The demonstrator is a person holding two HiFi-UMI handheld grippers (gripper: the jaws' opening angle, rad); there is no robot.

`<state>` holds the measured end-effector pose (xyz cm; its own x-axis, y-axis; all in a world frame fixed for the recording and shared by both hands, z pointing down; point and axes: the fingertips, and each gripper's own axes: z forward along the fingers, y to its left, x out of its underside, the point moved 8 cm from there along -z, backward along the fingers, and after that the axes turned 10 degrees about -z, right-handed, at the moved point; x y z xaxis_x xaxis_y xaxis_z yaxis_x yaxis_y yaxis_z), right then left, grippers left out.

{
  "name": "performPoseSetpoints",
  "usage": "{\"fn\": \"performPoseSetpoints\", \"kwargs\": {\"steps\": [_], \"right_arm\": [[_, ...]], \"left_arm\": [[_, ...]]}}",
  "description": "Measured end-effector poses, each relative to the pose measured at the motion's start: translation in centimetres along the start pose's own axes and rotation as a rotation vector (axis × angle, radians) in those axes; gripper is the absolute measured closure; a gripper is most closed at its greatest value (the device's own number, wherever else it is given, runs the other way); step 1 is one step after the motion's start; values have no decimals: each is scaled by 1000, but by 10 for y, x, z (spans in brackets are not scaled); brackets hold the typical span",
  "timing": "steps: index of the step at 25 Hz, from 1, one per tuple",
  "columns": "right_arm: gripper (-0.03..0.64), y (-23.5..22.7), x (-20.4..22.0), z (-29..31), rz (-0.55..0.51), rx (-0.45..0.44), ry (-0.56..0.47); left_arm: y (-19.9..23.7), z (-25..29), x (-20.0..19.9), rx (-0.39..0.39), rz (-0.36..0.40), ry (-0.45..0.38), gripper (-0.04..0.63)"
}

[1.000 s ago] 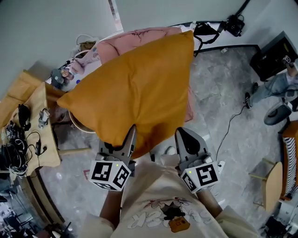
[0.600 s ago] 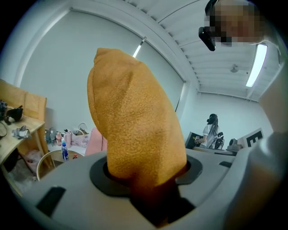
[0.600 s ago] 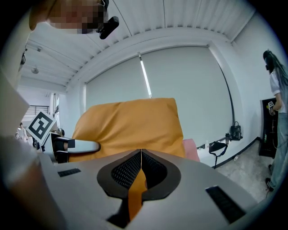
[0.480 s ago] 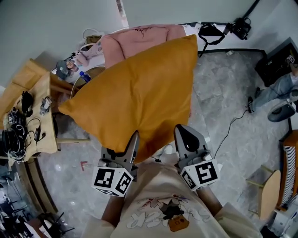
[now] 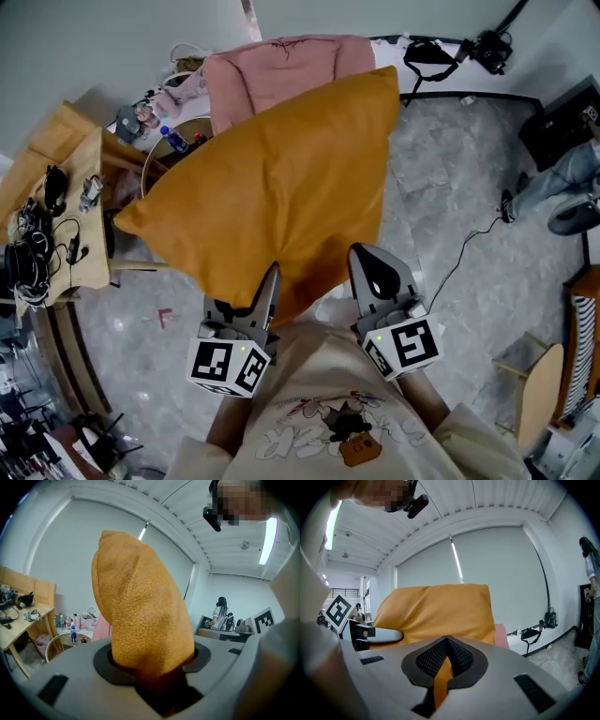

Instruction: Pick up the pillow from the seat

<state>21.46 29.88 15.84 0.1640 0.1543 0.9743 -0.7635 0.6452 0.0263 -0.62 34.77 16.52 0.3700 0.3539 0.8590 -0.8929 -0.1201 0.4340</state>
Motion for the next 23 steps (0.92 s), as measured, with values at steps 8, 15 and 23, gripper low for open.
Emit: {"fn": "performPoseSetpoints", "kwargs": {"steps": [8, 15, 23], "right_arm": [[597, -6, 9, -15, -2, 4, 1], [597, -15, 10, -18, 9, 16, 0], [597, -21, 12, -17, 5, 3, 5]], "left_arm": [[-13, -4, 17, 6, 0, 7, 355], [-22, 6, 18, 22, 17, 30, 355], [-25, 9, 19, 29, 20, 27, 354]]}}
